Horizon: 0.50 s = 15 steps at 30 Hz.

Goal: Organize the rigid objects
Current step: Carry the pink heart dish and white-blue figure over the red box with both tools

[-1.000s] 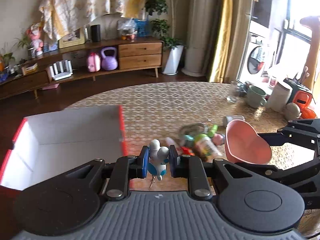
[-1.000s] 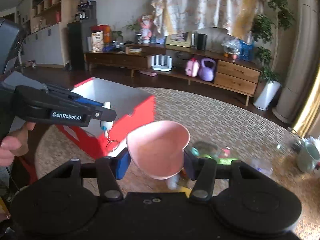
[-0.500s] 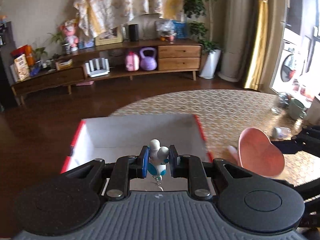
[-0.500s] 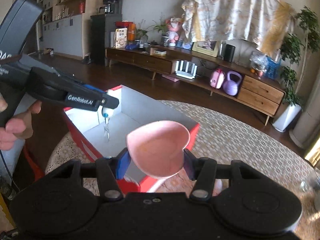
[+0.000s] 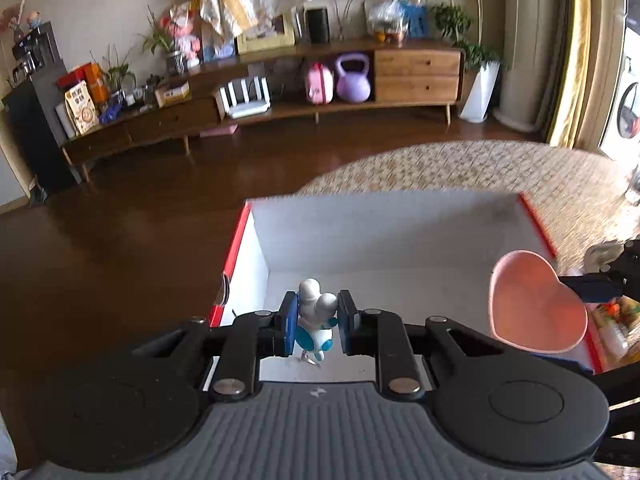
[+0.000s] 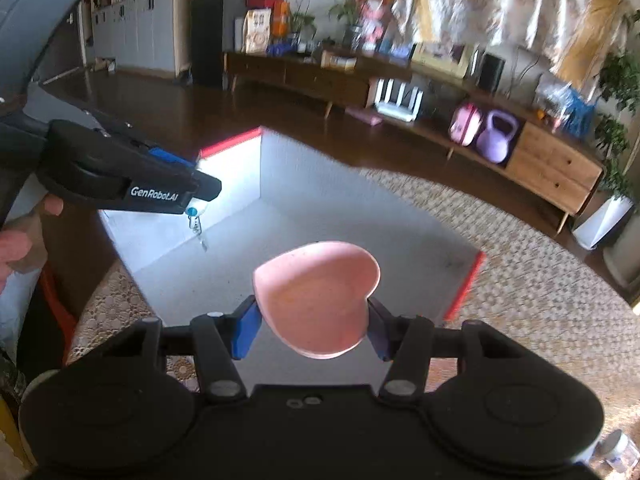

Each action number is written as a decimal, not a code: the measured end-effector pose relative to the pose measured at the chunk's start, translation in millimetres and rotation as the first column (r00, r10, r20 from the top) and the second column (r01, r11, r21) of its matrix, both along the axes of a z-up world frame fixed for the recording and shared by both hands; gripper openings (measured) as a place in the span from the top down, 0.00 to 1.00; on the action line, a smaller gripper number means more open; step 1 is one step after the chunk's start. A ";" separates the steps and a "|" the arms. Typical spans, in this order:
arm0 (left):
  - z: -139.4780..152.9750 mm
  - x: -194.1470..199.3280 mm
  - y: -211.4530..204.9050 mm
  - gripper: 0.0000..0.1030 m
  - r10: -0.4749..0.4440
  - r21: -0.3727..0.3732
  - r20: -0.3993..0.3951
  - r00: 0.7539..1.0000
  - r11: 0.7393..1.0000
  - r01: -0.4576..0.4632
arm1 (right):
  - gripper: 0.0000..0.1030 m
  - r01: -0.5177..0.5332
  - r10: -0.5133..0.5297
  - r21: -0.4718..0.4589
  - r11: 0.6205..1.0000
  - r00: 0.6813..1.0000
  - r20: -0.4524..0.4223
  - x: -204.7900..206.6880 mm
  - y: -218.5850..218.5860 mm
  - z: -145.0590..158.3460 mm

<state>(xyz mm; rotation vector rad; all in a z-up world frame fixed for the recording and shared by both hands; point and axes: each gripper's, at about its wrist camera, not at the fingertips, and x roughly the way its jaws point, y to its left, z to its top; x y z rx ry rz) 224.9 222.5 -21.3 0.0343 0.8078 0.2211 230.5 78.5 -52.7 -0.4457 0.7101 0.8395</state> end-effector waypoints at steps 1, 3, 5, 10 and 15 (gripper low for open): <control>-3.7 2.7 2.5 0.81 0.002 0.004 -0.008 1.000 1.000 -0.002 | 0.47 0.004 -0.004 -0.009 1.000 1.000 -0.004 2.9 4.8 -3.9; -12.1 9.6 6.0 0.81 0.003 0.008 -0.031 1.000 1.000 -0.003 | 0.47 0.008 -0.008 -0.025 1.000 1.000 -0.017 8.9 13.8 -11.4; -18.6 15.3 6.4 0.81 -0.003 0.005 -0.048 0.999 1.000 0.003 | 0.47 0.019 -0.021 -0.046 0.999 0.999 -0.031 15.3 22.0 -18.9; -37.6 31.5 5.8 0.81 0.002 0.012 -0.098 0.995 1.000 -0.001 | 0.47 0.020 -0.029 -0.096 0.995 0.996 -0.088 23.0 34.4 -35.6; -54.0 46.2 11.8 0.81 0.000 -0.014 -0.156 0.988 1.000 -0.002 | 0.47 0.005 -0.024 -0.147 0.989 0.991 -0.129 27.4 41.7 -39.7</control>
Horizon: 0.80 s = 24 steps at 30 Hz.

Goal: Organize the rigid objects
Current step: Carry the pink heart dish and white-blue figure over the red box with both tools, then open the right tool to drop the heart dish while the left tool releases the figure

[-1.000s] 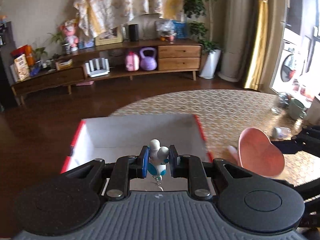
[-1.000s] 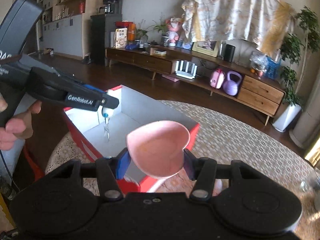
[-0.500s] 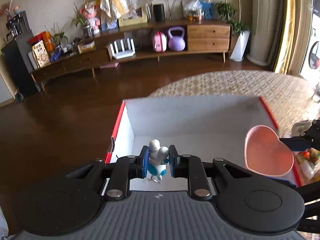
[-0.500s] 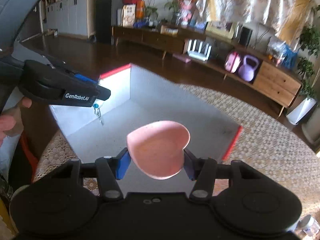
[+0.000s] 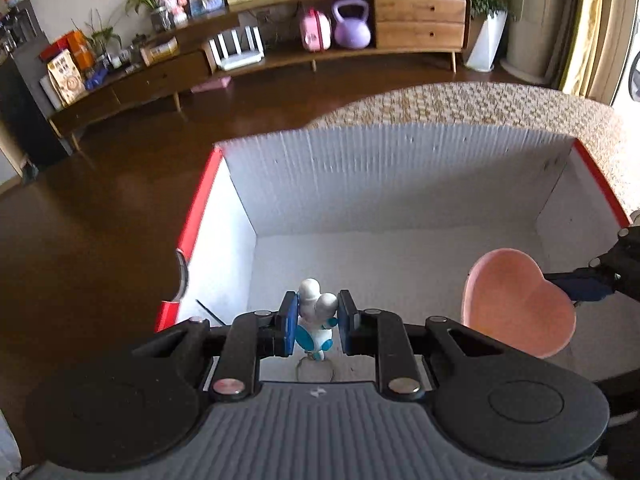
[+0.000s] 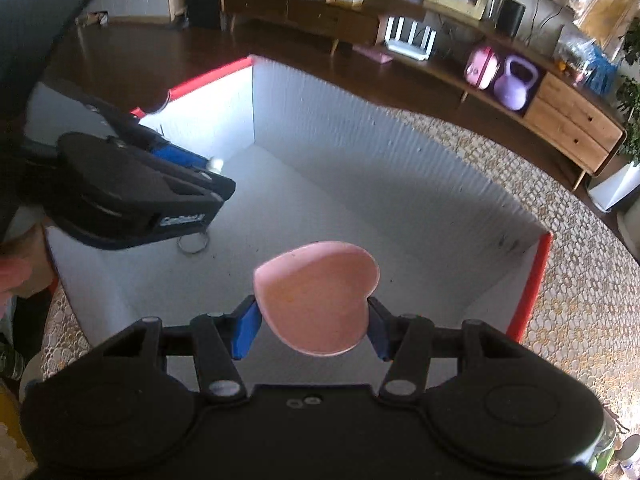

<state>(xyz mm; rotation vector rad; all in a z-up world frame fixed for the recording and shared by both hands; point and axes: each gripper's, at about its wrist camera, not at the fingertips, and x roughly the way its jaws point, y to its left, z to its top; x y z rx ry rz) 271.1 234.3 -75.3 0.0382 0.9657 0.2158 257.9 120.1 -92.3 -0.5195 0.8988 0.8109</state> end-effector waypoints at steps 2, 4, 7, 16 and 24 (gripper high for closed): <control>-4.6 4.5 2.1 0.81 0.004 -0.014 -0.028 1.000 1.000 -0.005 | 0.47 0.006 -0.007 -0.019 1.000 1.000 -0.028 0.7 0.7 -2.9; -7.6 7.5 3.3 0.81 0.004 -0.030 -0.051 0.999 1.000 -0.006 | 0.47 0.012 -0.013 -0.026 1.000 0.999 -0.039 2.3 3.4 -3.1; -7.8 9.5 3.0 0.81 -0.007 -0.036 -0.080 0.997 0.999 0.004 | 0.46 -0.002 -0.001 -0.055 0.998 0.999 -0.054 4.3 8.1 -4.2; -7.2 10.7 -3.8 0.80 -0.023 -0.028 -0.112 0.994 0.999 0.020 | 0.38 -0.007 0.005 -0.050 0.999 0.999 -0.044 1.6 7.8 1.3; 7.7 4.3 -9.6 0.77 -0.034 -0.049 -0.066 0.997 0.998 0.031 | 0.34 0.020 -0.019 0.021 1.000 0.999 -0.040 -2.4 -7.2 14.8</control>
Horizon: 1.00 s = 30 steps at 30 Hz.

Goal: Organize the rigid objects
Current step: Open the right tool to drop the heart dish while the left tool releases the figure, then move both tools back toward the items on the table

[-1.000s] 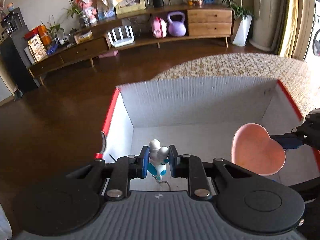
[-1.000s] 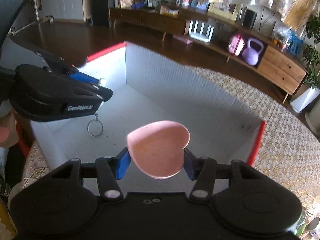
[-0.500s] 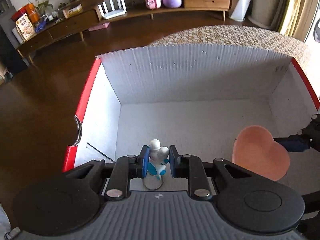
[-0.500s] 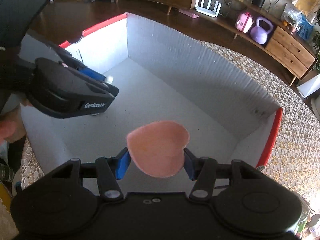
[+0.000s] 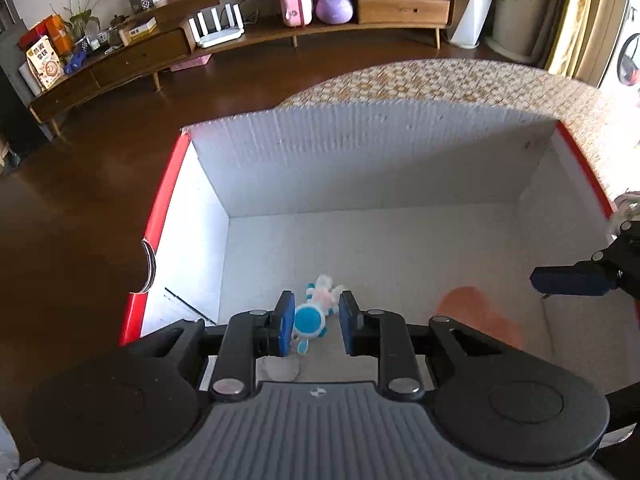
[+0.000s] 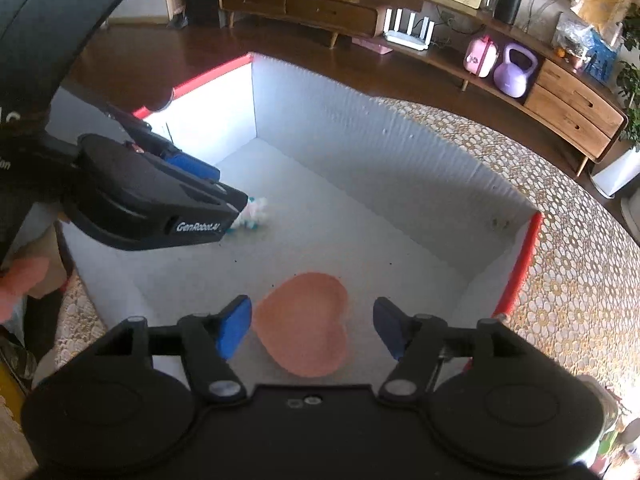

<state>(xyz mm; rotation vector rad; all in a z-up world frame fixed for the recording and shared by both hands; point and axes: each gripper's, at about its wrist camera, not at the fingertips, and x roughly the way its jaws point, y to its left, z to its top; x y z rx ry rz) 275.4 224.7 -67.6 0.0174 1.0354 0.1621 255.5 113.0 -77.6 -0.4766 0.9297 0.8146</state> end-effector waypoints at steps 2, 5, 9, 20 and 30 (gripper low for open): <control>5.1 -3.4 -2.6 0.77 0.004 0.006 0.014 1.000 1.000 -0.004 | 0.30 0.001 -0.001 0.024 1.000 1.000 -0.003 -3.0 -7.3 5.2; 13.6 -8.6 -6.9 0.77 0.003 0.006 0.038 0.999 1.000 -0.003 | 0.30 -0.001 0.001 0.056 0.998 1.000 0.006 -10.5 -17.5 14.5; 25.1 -16.2 -15.8 0.77 0.003 0.008 0.068 0.998 1.000 -0.003 | 0.29 -0.003 0.001 0.112 0.994 1.000 0.018 -21.6 -34.0 31.5; 64.8 -54.5 -57.1 0.74 -0.045 0.030 0.198 0.979 0.999 0.040 | 0.18 -0.004 -0.007 0.262 0.965 0.999 0.041 -55.9 -103.5 76.8; 93.3 -90.9 -106.2 0.24 -0.074 0.022 0.332 0.940 0.997 0.071 | 0.08 0.064 -0.100 0.373 0.926 0.992 0.078 -84.5 -174.9 96.7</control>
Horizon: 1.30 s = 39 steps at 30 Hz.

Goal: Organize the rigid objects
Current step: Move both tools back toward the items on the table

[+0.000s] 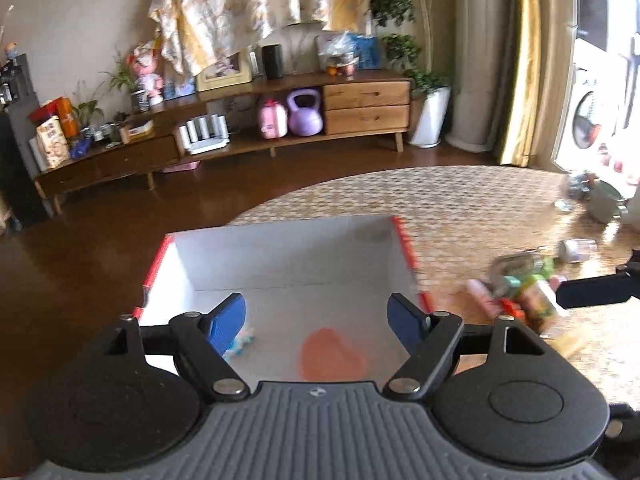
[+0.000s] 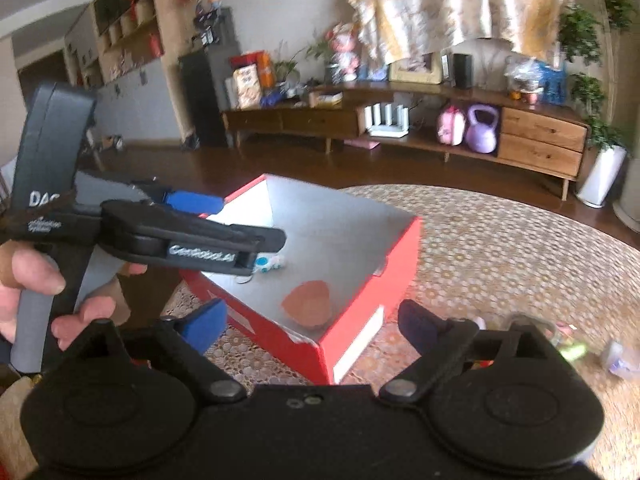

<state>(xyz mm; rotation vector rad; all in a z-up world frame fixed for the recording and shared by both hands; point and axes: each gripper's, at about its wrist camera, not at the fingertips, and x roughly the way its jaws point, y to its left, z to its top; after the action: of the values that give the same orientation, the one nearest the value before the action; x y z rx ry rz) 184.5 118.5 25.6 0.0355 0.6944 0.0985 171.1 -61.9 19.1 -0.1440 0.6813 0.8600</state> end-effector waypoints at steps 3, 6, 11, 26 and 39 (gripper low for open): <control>1.0 -8.0 -18.7 0.24 -0.032 -0.008 0.017 0.999 0.999 0.032 | 0.06 0.049 -0.049 0.024 0.998 0.999 0.004 -6.1 -28.2 -1.1; -1.4 -14.0 -35.2 0.24 -0.057 -0.032 0.022 0.998 0.998 0.058 | 0.02 0.090 -0.090 0.042 0.995 0.996 0.003 -9.7 -53.9 -8.0; -10.8 -22.8 -63.2 0.18 -0.095 -0.047 0.040 0.995 0.994 0.096 | 0.01 0.159 -0.160 0.071 0.985 0.987 0.001 -19.4 -96.2 -19.3; -53.9 -15.7 -139.6 0.17 -0.110 -0.108 0.041 0.993 0.988 0.113 | 0.00 0.283 -0.283 0.010 0.959 0.957 0.064 -18.2 -156.1 -70.9; -110.9 29.5 -167.0 0.17 -0.032 -0.103 -0.073 0.997 0.994 0.024 | 0.01 0.281 -0.278 -0.066 0.957 0.959 0.054 -3.4 -150.5 -118.8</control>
<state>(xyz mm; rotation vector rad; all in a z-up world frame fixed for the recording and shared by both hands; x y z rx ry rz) 213.9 -48.5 -85.2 -0.0491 0.7726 0.0347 167.7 -212.4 -99.7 -0.1283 0.6730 0.5589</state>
